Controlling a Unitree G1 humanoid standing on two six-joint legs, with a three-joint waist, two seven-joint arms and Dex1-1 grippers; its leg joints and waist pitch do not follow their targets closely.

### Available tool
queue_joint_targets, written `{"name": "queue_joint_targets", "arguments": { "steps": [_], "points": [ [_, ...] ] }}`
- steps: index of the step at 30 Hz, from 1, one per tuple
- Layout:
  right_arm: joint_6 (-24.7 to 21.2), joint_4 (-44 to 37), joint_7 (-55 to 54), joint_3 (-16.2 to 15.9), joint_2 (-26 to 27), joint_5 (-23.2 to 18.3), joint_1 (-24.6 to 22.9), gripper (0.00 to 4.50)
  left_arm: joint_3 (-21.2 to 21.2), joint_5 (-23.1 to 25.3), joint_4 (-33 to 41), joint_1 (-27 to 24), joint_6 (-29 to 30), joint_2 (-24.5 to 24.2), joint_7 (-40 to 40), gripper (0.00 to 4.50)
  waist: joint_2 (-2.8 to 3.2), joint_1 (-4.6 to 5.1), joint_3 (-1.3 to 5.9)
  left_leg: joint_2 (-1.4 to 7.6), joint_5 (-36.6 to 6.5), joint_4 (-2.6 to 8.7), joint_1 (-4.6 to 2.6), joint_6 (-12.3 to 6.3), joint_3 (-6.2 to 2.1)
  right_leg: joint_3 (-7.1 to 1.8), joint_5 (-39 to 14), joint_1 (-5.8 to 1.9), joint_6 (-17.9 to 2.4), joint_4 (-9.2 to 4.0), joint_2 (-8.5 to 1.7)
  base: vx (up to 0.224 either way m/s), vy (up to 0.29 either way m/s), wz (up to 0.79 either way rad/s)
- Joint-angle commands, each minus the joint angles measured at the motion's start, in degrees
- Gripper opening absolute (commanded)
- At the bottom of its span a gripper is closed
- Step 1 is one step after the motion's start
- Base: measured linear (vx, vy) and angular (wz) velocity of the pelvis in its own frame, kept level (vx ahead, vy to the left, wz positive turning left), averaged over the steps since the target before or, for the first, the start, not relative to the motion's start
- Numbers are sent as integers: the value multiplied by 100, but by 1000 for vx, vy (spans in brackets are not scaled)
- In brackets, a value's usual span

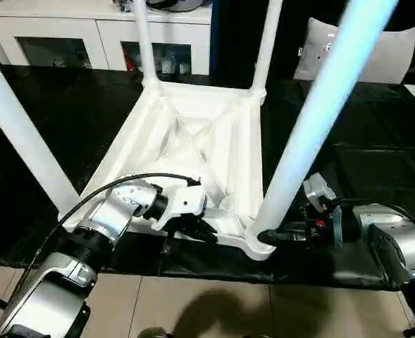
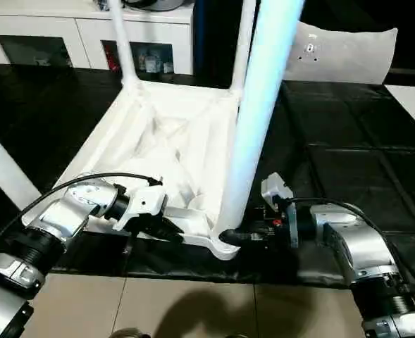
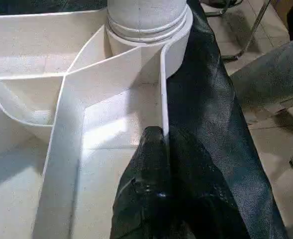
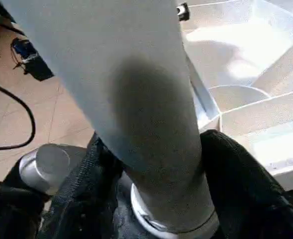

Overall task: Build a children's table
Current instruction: Rotate leg to tighten

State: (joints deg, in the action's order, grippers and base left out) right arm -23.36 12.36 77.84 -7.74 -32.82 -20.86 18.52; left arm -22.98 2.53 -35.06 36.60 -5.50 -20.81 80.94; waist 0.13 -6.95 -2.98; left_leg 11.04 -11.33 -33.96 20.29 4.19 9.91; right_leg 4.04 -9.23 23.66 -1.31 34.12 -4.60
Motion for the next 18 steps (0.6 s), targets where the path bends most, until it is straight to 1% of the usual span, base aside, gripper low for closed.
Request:
{"name": "queue_joint_targets", "arguments": {
  "steps": [1, 4, 5, 6, 7, 8, 9, 10, 11, 12, 13, 14, 15, 16, 17, 18],
  "points": [
    [-156, -204, 112, -62, -26, -185, -90, 220, -111, 71, 29, 73, 11, 80, -77, 0, -96, 23, 397, 207, -716, 361, 0, -403, -3, -239, -1487, -349, -1047, -367, -351, 0, 0, 0],
    [-219, -286, -157, 113, 170, -292, -137, 217, 39, -19, 41, 47, 238, 162, -280, 0, -80, 8, 390, 207, -748, 364, -2, -395, 1, -239, -1545, -342, -1046, -387, -359, 0, 0, 0],
    [-174, -289, -409, 199, 298, -270, -148, 213, 88, -40, 45, 29, 339, 209, -385, 0, -84, 13, 382, 202, -796, 367, 1, -378, -2, -235, -1626, -338, -1028, -395, -358, 0, 0, 0],
    [-169, -287, -645, 271, 415, -254, -148, 213, 127, -51, 44, 15, 426, 253, -487, 0, -68, 33, 375, 196, -889, 376, -3, -320, -2, -235, -1807, -326, -971, -419, -364, 0, 0, 0],
    [-216, -273, -964, 341, 554, -218, -133, 213, 177, -40, 28, 8, 533, 327, -687, 0, -78, 37, 371, 186, -936, 382, -3, -291, -12, -224, -1931, -333, -927, -433, -363, 0, 0, 0],
    [-193, -152, -1716, 419, 835, 32, -41, 212, 295, -17, -31, 26, 791, 510, -1147, 0, -106, 90, 366, 176, -964, 397, 3, -218, -20, -218, -2081, -332, -854, -443, -354, 0, 0, 0],
    [-181, -114, -1930, 441, 909, 117, -11, 212, 324, -11, -43, 33, 865, 562, -1271, 0, -105, 131, 342, 156, -1056, 406, -3, -136, -22, -206, -2396, -308, -745, -481, -346, 0, 0, 0],
    [-205, 4, -2334, 486, 1043, 264, 74, 211, 374, 5, -64, 47, 965, 656, -1499, 0, -115, 166, 331, 143, -1121, 414, 2, -96, -35, -188, -2646, -318, -662, -507, -349, 0, 0, 0],
    [-302, 217, -2966, 561, 1249, 478, 229, 211, 446, 37, -87, 67, 1132, 814, -1869, 0, -122, 226, 329, 119, -1170, 408, 7, -34, -48, -173, -3010, -327, -509, -547, -357, 0, 0, 0],
    [-348, 295, -3189, 588, 1323, 543, 288, 207, 471, 49, -95, 77, 1200, 878, -2012, 0, -93, 290, 335, 107, -1215, 403, 4, -36, -57, -162, -3174, -317, -445, -578, -363, 0, 0, 0],
    [-363, 321, -3262, 597, 1347, 565, 307, 205, 479, 53, -98, 80, 1222, 899, -2059, 0, -97, 326, 336, 107, -1239, 400, 6, -43, -58, -167, -3184, -312, -435, -587, -357, 0, 0, 0],
    [-411, 432, -3581, 634, 1447, 658, 391, 202, 523, 70, -127, 106, 1348, 1005, -2292, 0, -101, 384, 344, 92, -1212, 387, 14, -88, -50, -170, -3121, -306, -422, -602, -341, 0, 0, 0],
    [-522, 590, -4153, 760, 1641, 762, 519, 202, 600, 92, -159, 152, 1582, 1195, -2681, 0, -97, 414, 350, 89, -1194, 380, 7, -139, -45, -175, -3033, -298, -450, -599, -329, 0, 0, 0],
    [-574, 648, -4383, 827, 1724, 788, 568, 199, 631, 98, -168, 171, 1672, 1271, -2826, 0, -102, 437, 348, 87, -1153, 377, 17, -151, -41, -180, -2954, -298, -472, -588, -318, 0, 0, 0],
    [-636, 748, -4967, 1005, 1990, 861, 687, 198, 762, 125, -207, 234, 1922, 1525, -3282, 0, -98, 465, 366, 84, -1025, 370, 28, -176, -38, -187, -2764, -307, -532, -562, -312, 0, 0, 0],
    [-637, 753, -4995, 1013, 2004, 866, 693, 198, 768, 126, -209, 237, 1934, 1539, -3303, 0, -90, 469, 367, 89, -982, 372, 29, -180, -37, -187, -2685, -305, -565, -558, -311, 0, 0, 0]
  ]
}}
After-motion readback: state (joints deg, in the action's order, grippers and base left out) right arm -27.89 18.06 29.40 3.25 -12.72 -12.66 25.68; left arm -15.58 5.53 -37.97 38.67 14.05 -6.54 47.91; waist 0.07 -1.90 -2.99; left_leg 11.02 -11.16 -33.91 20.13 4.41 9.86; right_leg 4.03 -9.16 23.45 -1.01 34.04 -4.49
